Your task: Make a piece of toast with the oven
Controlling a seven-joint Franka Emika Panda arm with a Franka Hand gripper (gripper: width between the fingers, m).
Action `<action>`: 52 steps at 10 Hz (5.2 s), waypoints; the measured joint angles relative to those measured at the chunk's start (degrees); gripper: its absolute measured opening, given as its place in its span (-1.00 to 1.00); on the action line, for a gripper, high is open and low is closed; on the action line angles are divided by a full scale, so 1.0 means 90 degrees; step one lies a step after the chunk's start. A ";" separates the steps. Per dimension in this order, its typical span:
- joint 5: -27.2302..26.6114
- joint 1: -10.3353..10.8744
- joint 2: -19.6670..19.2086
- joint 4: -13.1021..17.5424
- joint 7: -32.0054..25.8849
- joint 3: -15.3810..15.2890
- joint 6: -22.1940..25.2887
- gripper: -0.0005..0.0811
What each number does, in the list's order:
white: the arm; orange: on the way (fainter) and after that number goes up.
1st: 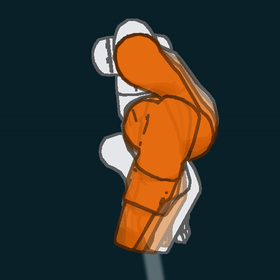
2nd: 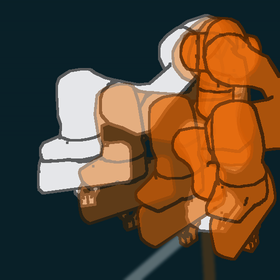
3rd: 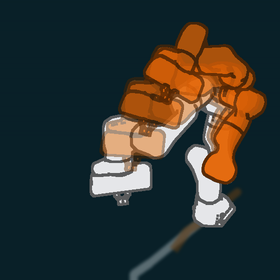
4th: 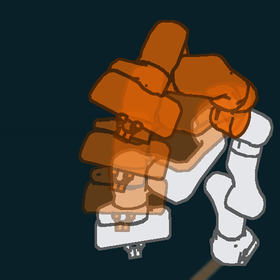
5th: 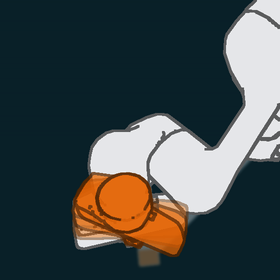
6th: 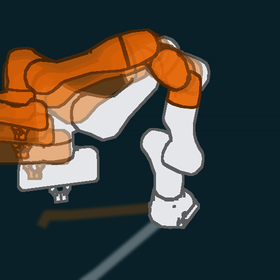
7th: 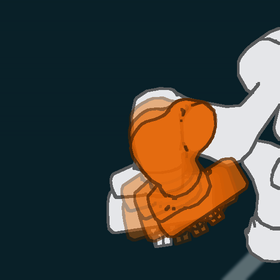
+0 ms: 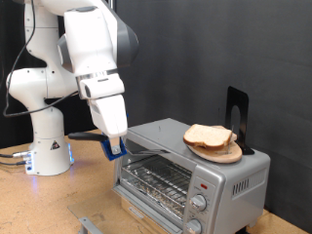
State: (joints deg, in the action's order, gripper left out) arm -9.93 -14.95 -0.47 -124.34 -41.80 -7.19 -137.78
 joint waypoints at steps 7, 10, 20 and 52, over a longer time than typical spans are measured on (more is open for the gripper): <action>0.0168 0.0074 -0.0183 0.0140 0.0223 -0.0325 0.0015 -0.01; 0.0171 0.0121 -0.0181 0.0162 0.0415 -0.0506 0.0008 -0.01; 0.0087 0.0107 0.0099 0.0272 0.0534 -0.0599 0.0044 -0.01; 0.0113 0.0106 0.0351 -0.0157 0.0932 -0.1057 0.0509 -0.01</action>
State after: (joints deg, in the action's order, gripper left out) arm -8.91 -13.99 2.69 -125.76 -33.42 -16.70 -133.20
